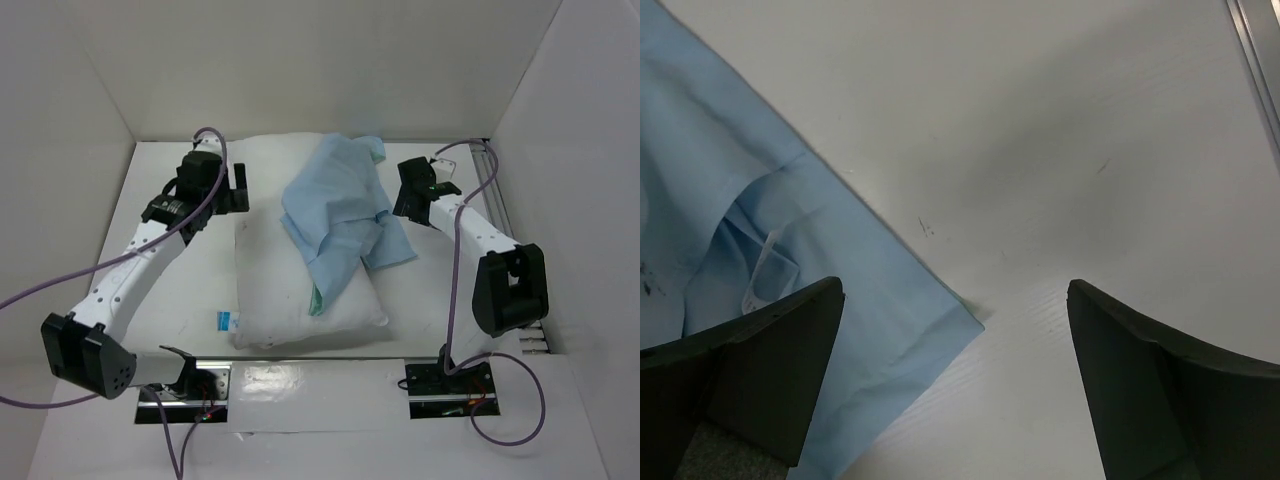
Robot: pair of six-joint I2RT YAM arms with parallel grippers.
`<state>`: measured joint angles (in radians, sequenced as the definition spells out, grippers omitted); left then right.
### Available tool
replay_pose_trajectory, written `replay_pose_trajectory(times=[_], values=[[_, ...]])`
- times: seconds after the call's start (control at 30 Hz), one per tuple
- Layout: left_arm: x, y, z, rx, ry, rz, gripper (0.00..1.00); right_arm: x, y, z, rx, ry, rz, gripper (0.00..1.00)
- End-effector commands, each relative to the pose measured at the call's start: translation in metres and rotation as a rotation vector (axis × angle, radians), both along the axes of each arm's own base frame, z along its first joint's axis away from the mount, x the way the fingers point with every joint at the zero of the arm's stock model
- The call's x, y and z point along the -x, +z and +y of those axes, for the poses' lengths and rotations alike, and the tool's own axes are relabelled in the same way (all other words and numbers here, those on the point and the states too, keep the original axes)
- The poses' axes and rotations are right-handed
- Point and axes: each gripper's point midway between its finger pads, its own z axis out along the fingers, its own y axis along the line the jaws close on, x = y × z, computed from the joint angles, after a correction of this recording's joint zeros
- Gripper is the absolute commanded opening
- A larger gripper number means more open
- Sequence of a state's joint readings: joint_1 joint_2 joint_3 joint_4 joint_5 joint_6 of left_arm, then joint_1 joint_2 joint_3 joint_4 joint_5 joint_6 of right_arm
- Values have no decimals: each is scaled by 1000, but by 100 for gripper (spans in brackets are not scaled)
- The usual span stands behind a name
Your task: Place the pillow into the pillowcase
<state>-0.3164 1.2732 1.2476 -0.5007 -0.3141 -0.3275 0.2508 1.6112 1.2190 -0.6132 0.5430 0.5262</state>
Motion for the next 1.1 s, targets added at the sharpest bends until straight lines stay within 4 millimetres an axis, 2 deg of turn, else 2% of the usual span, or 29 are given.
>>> replay_pose_trajectory(times=[0.0,0.17,0.2,0.23,0.27,0.33,0.37,0.4,0.47,0.53,0.6,0.67,0.73,0.77,0.8,0.83,0.87,0.9,0.93,0.97,1.0,1.03,1.07], values=[[-9,-12,4,-11,51,71,100,-12,21,5,-16,6,-87,100],[-11,0,-5,-15,9,45,100,-15,30,10,-34,37,-97,100],[-11,0,-5,-15,9,45,100,-17,32,17,-59,69,-94,100],[-12,5,-6,-4,14,34,100,-16,35,22,-75,105,-93,100],[-15,19,-10,17,-1,5,100,-18,43,28,-97,142,-116,100],[-11,24,-41,54,-119,32,100,-13,51,42,-157,219,-132,100],[-10,40,-51,59,-157,24,100,-11,54,46,-174,245,-142,100],[-7,44,-64,71,-200,33,100,-8,52,49,-194,261,-144,100],[-1,55,-103,99,-311,28,100,-2,60,59,-237,313,-156,100],[6,56,-128,116,-387,44,100,2,57,64,-254,340,-135,100],[6,51,-152,110,-435,60,100,7,62,67,-285,371,-119,100],[7,40,-162,95,-454,99,100,8,74,82,-341,440,-134,100],[4,32,-173,96,-467,135,100,10,74,88,-380,467,-129,100],[0,13,-178,83,-472,186,100,12,75,93,-403,487,-125,100],[0,4,-180,79,-477,217,100,9,75,93,-403,487,-123,100],[1,3,-191,103,-501,230,100,11,73,93,-409,478,-113,100],[-1,-12,-196,96,-507,274,98,10,68,94,-409,476,-99,100],[1,-16,-197,102,-502,306,93,9,68,92,-406,459,-102,100],[2,-8,-206,135,-540,305,83,9,68,92,-406,459,-102,100],[2,-4,-210,141,-563,303,61,8,68,86,-395,441,-106,100],[4,4,-211,149,-571,298,1,7,68,84,-386,433,-108,100],[0,32,-214,179,-572,241,0,9,66,83,-386,431,-99,100],[0,48,-219,204,-595,210,0,11,65,83,-386,431,-97,100]])
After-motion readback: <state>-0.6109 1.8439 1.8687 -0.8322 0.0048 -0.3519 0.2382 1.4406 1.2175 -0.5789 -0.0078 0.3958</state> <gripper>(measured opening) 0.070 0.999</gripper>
